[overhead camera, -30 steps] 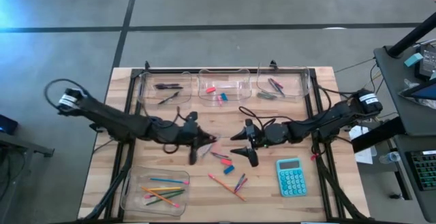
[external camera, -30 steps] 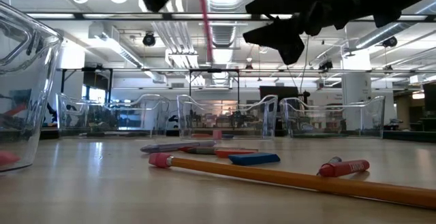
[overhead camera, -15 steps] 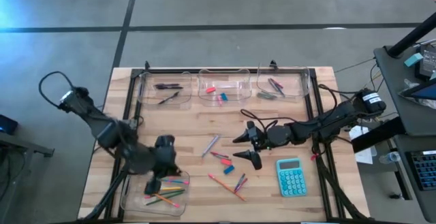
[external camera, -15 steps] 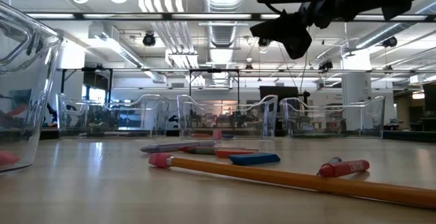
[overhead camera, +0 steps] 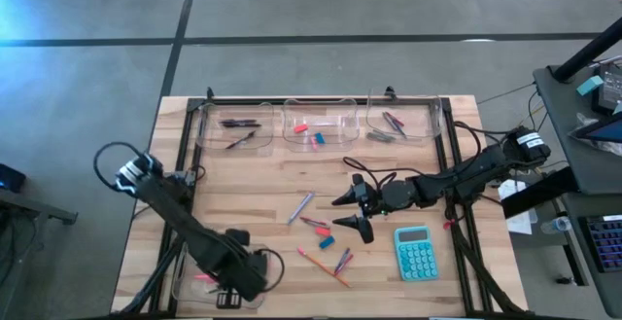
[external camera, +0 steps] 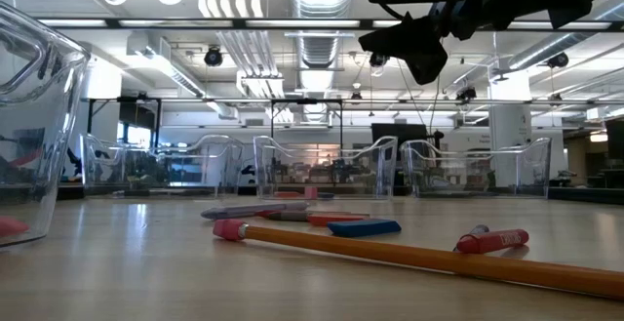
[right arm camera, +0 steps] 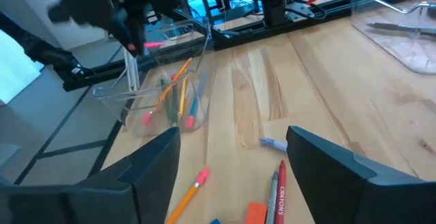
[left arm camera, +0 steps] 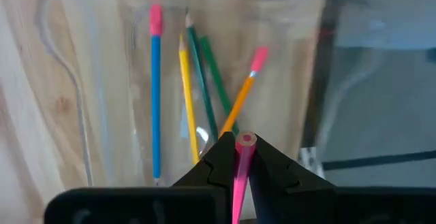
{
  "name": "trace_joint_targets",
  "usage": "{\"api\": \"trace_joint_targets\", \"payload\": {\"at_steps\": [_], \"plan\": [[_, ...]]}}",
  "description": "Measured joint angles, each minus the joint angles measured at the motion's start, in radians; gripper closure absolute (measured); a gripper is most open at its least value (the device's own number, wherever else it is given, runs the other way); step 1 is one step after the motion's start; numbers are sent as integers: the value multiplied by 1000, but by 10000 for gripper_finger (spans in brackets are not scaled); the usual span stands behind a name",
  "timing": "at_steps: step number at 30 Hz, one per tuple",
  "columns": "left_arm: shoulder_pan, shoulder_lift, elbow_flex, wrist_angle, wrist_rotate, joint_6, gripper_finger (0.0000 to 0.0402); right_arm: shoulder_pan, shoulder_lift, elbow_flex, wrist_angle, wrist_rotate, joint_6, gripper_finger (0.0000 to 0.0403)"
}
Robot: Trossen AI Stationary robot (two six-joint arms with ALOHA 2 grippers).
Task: Sort crayons/erasers/pens/pencils in bins
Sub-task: Put the pink pencil into the bottom transparent bin, then put the light blue ballpen into the top left transparent bin
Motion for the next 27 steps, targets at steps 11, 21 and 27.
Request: {"api": "trace_joint_targets", "payload": {"at_steps": [11, 21, 27], "plan": [[6, 85, 0, 8, 9, 55, 366, 0, 0, 0, -3, 2, 0, 149], [24, 56, 13, 0, -47, 78, 232, 0, 0, 0, -3, 1, -6, 153], [35, -29, 21, -4, -296, 119, 220, 0, 0, 0, -4, 2, -7, 154]]}}
